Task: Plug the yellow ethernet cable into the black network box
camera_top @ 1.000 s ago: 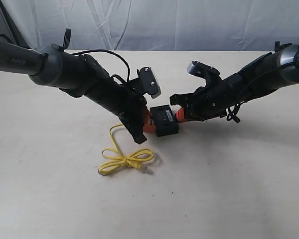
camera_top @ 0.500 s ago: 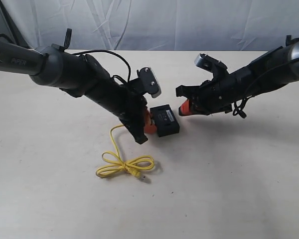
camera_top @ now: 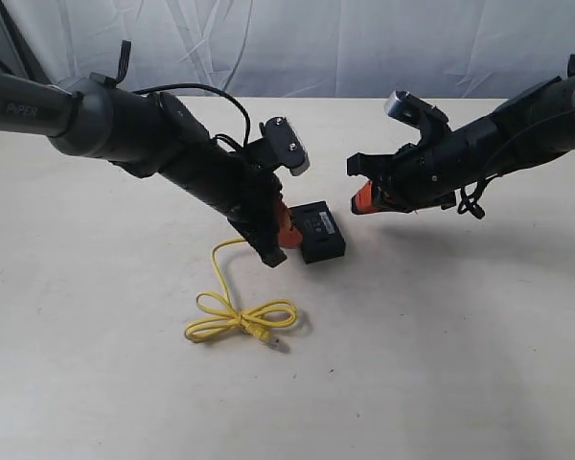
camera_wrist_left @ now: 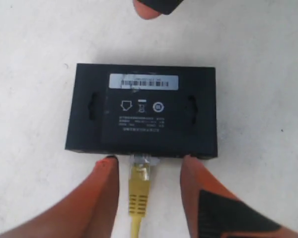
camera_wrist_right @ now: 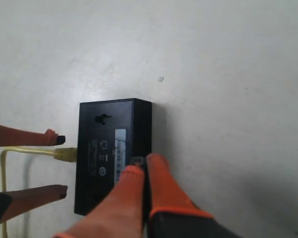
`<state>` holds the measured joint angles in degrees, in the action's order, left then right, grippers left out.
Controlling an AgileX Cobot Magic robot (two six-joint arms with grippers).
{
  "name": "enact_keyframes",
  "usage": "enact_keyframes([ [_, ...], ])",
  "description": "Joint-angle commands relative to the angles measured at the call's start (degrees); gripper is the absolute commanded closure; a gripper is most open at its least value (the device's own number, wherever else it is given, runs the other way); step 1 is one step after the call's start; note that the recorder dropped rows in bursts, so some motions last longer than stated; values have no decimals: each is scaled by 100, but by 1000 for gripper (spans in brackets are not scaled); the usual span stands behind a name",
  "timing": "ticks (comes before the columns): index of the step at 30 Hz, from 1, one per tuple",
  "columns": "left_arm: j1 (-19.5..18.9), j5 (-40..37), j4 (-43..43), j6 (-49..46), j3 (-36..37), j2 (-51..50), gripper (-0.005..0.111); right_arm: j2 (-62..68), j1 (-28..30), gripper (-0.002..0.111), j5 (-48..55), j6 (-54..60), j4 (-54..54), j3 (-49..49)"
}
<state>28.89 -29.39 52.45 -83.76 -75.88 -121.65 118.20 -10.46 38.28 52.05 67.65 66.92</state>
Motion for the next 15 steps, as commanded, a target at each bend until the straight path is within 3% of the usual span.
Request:
enact_keyframes([
  [1,29,-46,-637,763,-23,103,67,-69,40,108,52,-104,-71,19],
  [10,29,-708,-1957,2109,-23,489,69,-211,40,108,200,-696,-832,19],
  [15,29,-813,-2408,3017,-23,696,91,-484,40,108,423,-947,-1294,19],
])
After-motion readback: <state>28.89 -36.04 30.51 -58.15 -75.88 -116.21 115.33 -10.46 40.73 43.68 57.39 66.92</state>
